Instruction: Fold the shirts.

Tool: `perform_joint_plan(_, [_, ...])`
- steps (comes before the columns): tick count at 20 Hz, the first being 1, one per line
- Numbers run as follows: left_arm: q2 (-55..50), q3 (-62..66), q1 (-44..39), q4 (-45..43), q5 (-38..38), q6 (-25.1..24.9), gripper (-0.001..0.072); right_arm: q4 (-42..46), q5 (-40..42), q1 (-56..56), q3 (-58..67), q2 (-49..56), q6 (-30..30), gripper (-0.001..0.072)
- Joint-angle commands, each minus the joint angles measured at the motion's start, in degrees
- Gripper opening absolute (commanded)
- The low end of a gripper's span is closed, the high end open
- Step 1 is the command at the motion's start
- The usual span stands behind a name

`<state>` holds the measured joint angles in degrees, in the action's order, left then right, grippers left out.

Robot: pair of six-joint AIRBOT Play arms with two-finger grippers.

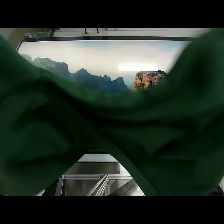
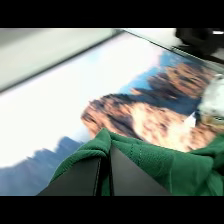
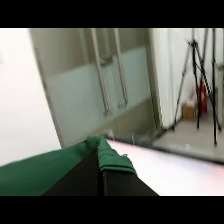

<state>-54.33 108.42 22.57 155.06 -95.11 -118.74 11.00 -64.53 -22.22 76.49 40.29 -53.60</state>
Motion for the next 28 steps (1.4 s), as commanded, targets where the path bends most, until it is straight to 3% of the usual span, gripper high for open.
perform_joint_plan(1, [-13.2, -9.9, -5.5, -0.9, -2.9, 0.5, 0.0023, 4.0, -3.2, 3.9, 0.3, 19.3, -0.2, 0.0017])
perform_joint_plan(5, [-31.1, -24.8, -10.5, -1.0, 3.5, -12.1, 0.002, 10.9, -2.2, 15.8, -0.6, 48.2, -1.2, 0.0016])
perform_joint_plan(9, [-48.7, -29.3, -11.1, -0.8, 5.8, -13.7, 0.0017, 10.4, 4.7, 19.2, -0.5, 64.0, -1.2, 0.002])
perform_joint_plan(10, [-51.9, -29.0, -11.0, -0.8, 4.6, -13.6, 0.0016, 10.5, 4.1, 19.0, -0.5, 64.4, -1.2, 0.0069])
perform_joint_plan(11, [-53.9, -28.5, -10.9, -0.6, 3.2, -13.6, 0.0015, 10.5, 2.2, 18.4, -0.2, 63.8, -1.3, 0.0315])
perform_joint_plan(12, [-55.3, -27.4, -10.9, -0.4, 1.7, -13.6, 0.0015, 10.7, -0.3, 17.2, 0.3, 62.6, -1.3, 0.04])
perform_joint_plan(16, [-56.0, -20.9, -10.8, -1.0, -2.8, -12.1, 0.0014, 11.3, -8.8, 9.5, 0.3, 54.8, -4.5, 0.04])
perform_joint_plan(19, [-56.0, -16.5, -10.6, -4.0, -9.3, -7.5, 0.0014, 17.1, -15.5, 4.9, -3.6, 49.4, -8.6, 0.04])
perform_joint_plan(22, [-56.0, -14.1, -9.3, -3.8, -9.4, -4.2, 0.0015, 18.4, -14.9, 4.7, -16.5, 42.0, -7.7, 0.0398])
perform_joint_plan(28, [-56.0, -12.5, -8.2, -3.9, -7.5, -3.5, 0.0015, 18.3, -5.0, 5.9, -41.4, 34.2, -5.9, 0.0397])
